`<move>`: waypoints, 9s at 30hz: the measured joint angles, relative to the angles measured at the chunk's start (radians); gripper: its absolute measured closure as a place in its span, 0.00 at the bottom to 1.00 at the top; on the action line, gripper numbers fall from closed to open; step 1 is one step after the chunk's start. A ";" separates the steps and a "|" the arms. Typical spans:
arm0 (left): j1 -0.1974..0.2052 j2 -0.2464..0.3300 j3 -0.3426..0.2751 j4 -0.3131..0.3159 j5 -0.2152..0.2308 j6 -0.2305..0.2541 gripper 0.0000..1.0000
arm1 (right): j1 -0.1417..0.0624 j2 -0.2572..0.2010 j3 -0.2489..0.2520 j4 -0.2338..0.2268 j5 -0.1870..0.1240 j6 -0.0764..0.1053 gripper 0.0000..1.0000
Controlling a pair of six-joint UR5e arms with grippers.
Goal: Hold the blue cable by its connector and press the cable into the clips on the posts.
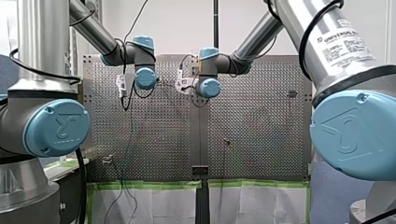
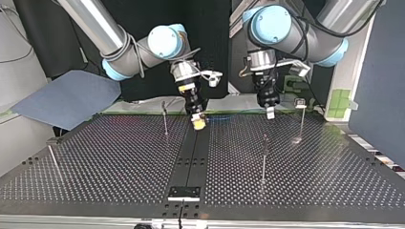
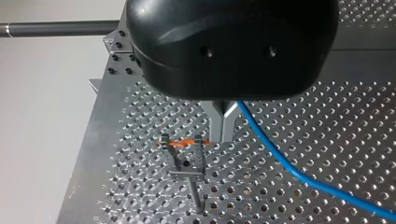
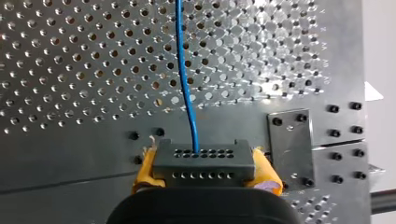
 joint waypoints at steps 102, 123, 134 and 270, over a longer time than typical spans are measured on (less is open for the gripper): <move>0.325 -0.174 0.227 0.012 0.392 -0.141 1.00 | -0.074 0.128 -0.261 0.092 -0.072 0.009 1.00; 0.303 -0.277 0.389 -0.134 0.423 -0.122 1.00 | -0.125 0.137 -0.279 0.092 -0.028 0.010 1.00; 0.306 -0.278 0.393 -0.102 0.416 -0.156 0.62 | -0.125 0.137 -0.278 0.096 -0.030 0.007 1.00; 0.000 -0.008 0.237 -0.331 0.247 -0.058 0.00 | -0.096 0.136 -0.278 0.117 -0.039 0.013 1.00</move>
